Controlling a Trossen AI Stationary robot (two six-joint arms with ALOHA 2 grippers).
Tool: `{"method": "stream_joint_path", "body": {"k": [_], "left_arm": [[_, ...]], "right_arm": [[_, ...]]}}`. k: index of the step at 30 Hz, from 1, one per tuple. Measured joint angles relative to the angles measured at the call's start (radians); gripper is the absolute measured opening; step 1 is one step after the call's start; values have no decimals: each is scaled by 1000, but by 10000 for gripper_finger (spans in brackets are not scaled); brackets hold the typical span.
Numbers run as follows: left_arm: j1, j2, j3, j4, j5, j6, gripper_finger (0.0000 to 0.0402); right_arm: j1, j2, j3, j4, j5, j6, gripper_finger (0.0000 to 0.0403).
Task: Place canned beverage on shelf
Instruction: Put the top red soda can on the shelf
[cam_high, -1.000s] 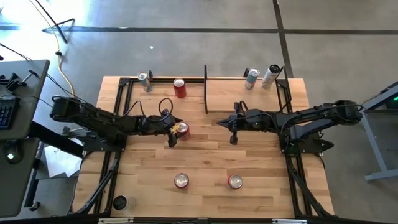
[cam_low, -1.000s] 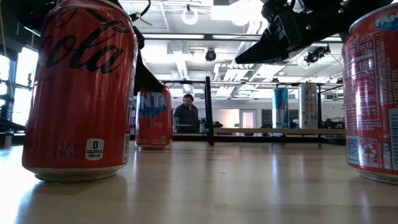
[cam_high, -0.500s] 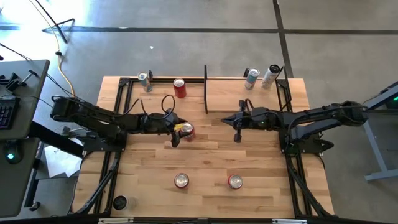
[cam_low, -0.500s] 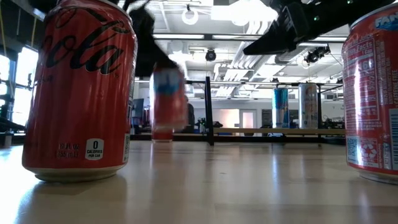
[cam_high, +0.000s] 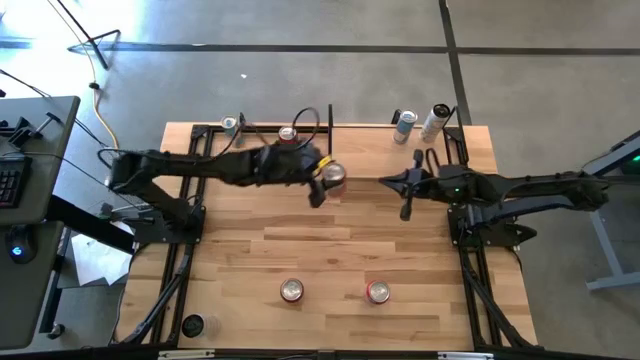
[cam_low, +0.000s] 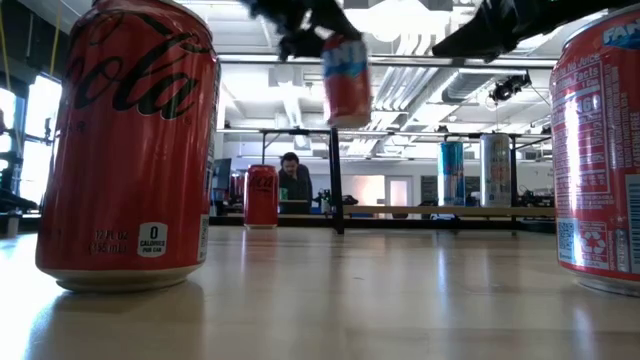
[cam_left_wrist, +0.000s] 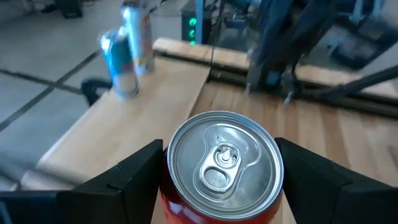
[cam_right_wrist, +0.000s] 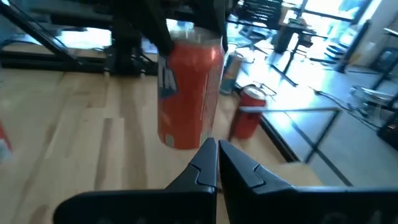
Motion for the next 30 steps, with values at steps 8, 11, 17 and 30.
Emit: {"method": "stream_joint_path", "body": {"k": [8,11,17,30], "left_arm": [[71,260,348,-127,45,60,260],[99,351,449,-139,53,67,260],[147,541,623,-174,91,49,260],[185,730,722,-84,87,-20,260]], "right_arm": [[0,-106,0,-82,55,2,0],[0,-128,0,-107,87,20,0],[0,-148,0,-149,146,52,0],[0,-147,0,-160,165,57,0]]}}
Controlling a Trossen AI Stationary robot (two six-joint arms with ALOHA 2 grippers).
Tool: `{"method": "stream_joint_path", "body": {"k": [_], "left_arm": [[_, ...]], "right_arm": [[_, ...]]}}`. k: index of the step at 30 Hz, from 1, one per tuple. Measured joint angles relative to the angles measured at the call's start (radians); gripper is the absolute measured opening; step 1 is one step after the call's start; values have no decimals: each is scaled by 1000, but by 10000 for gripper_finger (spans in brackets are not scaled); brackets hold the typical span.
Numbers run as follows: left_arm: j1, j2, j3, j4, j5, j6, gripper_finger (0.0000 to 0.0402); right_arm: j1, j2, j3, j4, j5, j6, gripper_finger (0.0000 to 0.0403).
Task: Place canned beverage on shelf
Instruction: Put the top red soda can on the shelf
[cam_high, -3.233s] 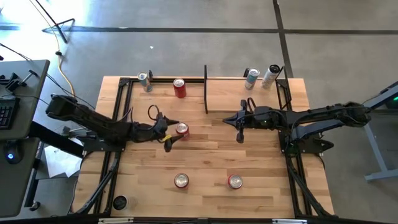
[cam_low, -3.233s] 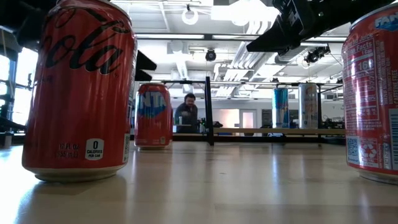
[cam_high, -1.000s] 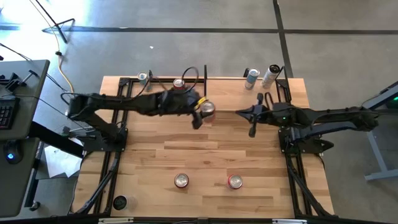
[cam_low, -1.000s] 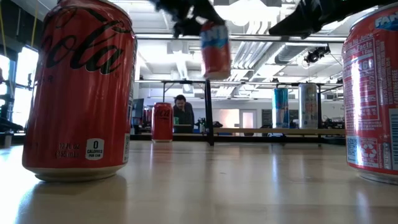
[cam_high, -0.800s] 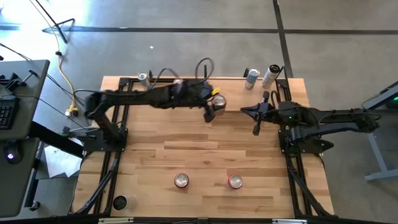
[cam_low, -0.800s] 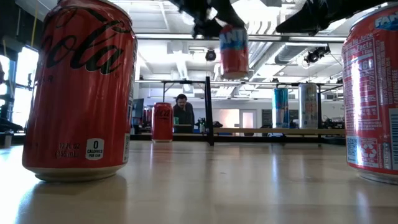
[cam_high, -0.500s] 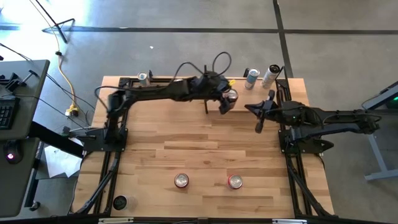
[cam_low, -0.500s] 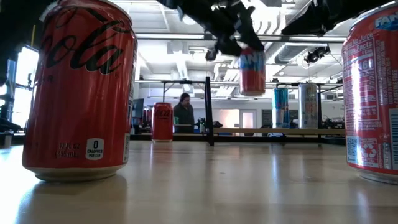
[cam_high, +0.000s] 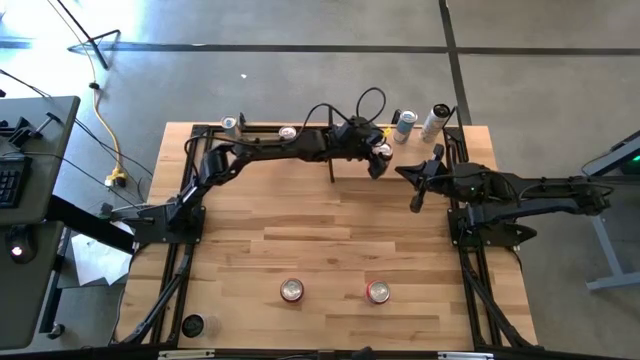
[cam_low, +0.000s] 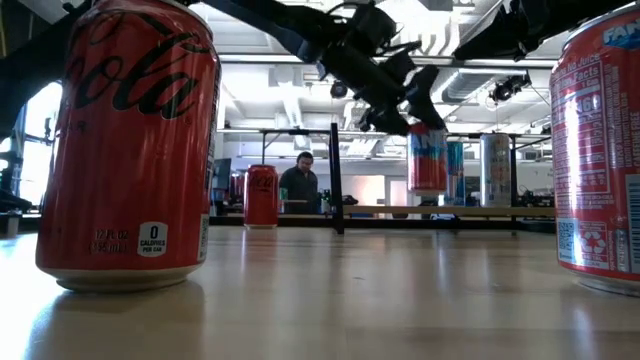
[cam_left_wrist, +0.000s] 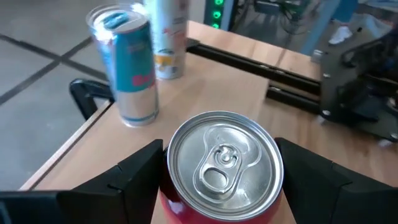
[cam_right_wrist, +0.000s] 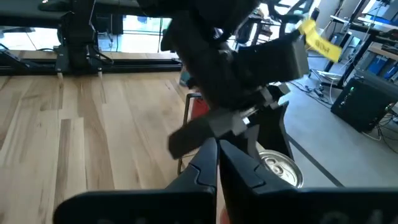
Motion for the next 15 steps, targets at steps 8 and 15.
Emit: {"method": "stream_joint_path", "body": {"k": [8,15], "left_arm": [[19,15,0,20,-69,3,260],[38,13,0,3,-33,0,283]], "right_arm": [[0,0,0,-6,0,8,0],[0,0,0,-10,0,15,0]]}}
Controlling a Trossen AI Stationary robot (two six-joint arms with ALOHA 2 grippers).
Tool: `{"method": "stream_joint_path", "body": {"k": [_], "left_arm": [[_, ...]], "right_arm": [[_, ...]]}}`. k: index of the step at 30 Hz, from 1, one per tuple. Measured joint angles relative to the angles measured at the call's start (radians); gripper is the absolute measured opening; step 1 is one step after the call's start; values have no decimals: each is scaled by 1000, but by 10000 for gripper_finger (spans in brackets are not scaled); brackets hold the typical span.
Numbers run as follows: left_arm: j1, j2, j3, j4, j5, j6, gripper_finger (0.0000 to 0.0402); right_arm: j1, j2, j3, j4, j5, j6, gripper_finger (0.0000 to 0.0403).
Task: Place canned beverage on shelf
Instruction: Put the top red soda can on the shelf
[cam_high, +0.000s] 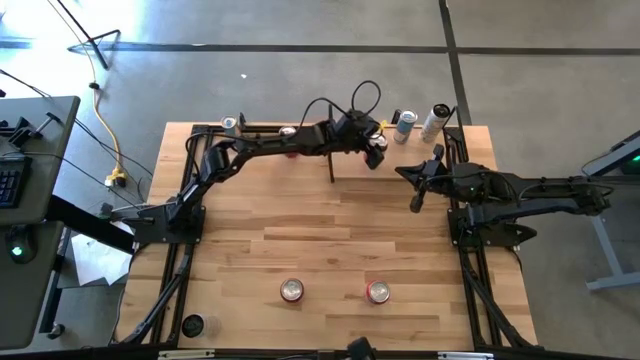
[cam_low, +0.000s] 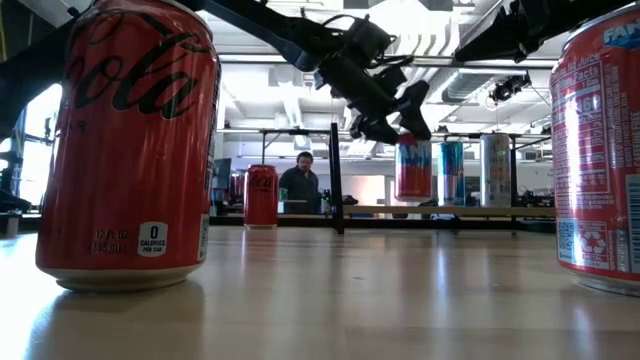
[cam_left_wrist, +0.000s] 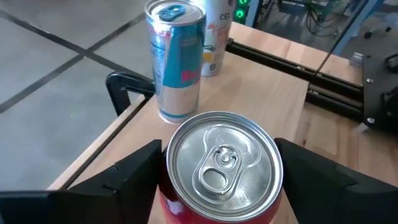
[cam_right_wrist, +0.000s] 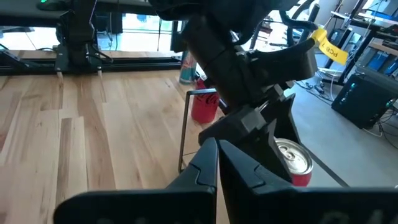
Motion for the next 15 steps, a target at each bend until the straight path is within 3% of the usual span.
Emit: {"method": "stream_joint_path", "body": {"k": [5,15], "left_arm": [[-4,-1,0,10,9,22,321],[-4,-31,-1,-10,-7,85,324]], "right_arm": [[0,0,0,-4,0,0,0],[0,0,0,-36,11,0,0]]}}
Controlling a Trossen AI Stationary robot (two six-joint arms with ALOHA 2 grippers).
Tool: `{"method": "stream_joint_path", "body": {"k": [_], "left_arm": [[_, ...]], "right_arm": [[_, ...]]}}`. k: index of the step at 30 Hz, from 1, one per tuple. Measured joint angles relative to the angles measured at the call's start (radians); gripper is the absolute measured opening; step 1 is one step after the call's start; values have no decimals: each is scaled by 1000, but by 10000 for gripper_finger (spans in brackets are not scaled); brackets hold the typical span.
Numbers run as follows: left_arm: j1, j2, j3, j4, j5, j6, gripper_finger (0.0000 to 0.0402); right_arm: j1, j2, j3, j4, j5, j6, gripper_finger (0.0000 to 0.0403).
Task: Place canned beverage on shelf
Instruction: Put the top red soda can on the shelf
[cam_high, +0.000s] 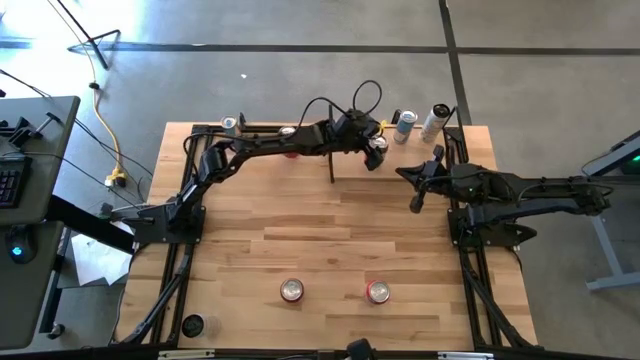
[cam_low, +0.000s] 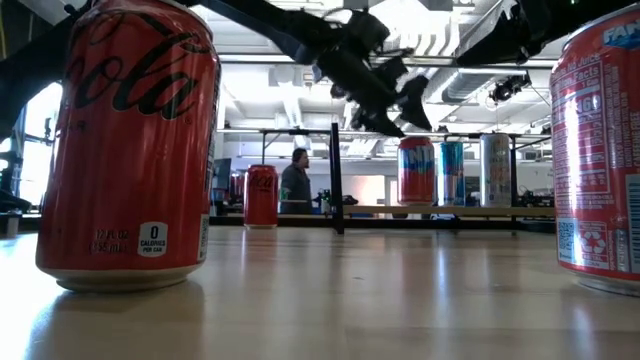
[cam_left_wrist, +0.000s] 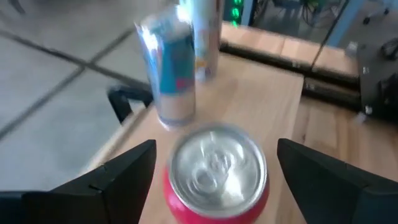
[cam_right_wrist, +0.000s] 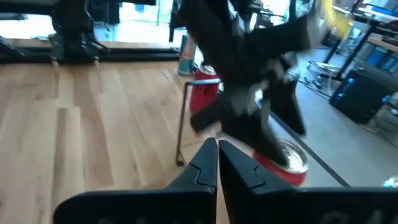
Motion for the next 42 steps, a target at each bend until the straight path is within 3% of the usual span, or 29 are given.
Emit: {"method": "stream_joint_path", "body": {"k": [5,9,16,19,30,36,42], "left_arm": [[-7,-123,2,-108,-34,88,304],[-35,-197,-130,-124,-52,119,253],[-102,-398,-558,336,-55,142,149],[-133,-525,-733,487,-11,149,117],[-223,-938,-1369,933,26,111,54],[-229,-1053,-1590,1072,10,50,42],[-229,-1096,-1689,1154,-29,17,33]], "right_arm": [[0,-3,0,-64,43,8,0],[-2,-1,-65,22,20,-7,0],[-47,11,-293,334,-74,-10,0],[-73,38,-351,445,-103,41,0],[-153,322,-260,524,-104,55,0],[-253,475,-216,545,-104,64,0],[-341,551,-212,655,-134,88,0]]}}
